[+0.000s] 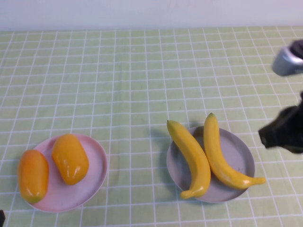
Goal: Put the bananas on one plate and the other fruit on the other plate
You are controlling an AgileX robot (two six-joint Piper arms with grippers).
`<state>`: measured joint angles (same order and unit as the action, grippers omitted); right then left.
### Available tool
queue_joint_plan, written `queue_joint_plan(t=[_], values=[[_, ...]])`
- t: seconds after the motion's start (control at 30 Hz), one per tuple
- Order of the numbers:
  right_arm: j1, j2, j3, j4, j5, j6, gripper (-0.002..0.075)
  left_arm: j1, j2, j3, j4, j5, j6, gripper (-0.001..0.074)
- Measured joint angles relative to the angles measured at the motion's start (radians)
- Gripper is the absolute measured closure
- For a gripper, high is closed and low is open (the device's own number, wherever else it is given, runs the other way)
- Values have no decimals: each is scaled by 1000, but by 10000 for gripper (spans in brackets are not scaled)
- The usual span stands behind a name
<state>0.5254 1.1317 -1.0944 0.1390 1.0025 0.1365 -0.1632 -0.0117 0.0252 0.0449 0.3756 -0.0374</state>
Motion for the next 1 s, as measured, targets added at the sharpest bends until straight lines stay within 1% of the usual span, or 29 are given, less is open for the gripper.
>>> queue_joint_plan(t=[0.13, 0.27, 0.33, 0.47, 0.53, 0.63, 0.73, 0.8, 0.9, 1.0], values=[[0, -139, 131, 4, -31, -30, 741, 0, 0, 0, 0, 0, 0, 738], [0, -243, 217, 4, -19, -56, 741, 0, 0, 0, 0, 0, 0, 738], [0, -276, 260, -5, -51, -74, 741, 0, 0, 0, 0, 0, 0, 738], [0, -327, 379, -30, -192, -80, 741, 0, 0, 0, 0, 0, 0, 738], [0, -340, 444, -36, -293, -80, 741, 0, 0, 0, 0, 0, 0, 738], [-5, -349, 564, -52, -513, -80, 741, 0, 0, 0, 0, 0, 0, 738], [-64, -368, 684, -61, -719, -82, 741, 0, 0, 0, 0, 0, 0, 738], [-155, -408, 780, -69, -865, -82, 741, 0, 0, 0, 0, 0, 0, 738], [-289, -499, 893, -70, -1002, -82, 741, 0, 0, 0, 0, 0, 0, 738], [-384, -619, 988, -70, -1080, -82, 741, 0, 0, 0, 0, 0, 0, 738]])
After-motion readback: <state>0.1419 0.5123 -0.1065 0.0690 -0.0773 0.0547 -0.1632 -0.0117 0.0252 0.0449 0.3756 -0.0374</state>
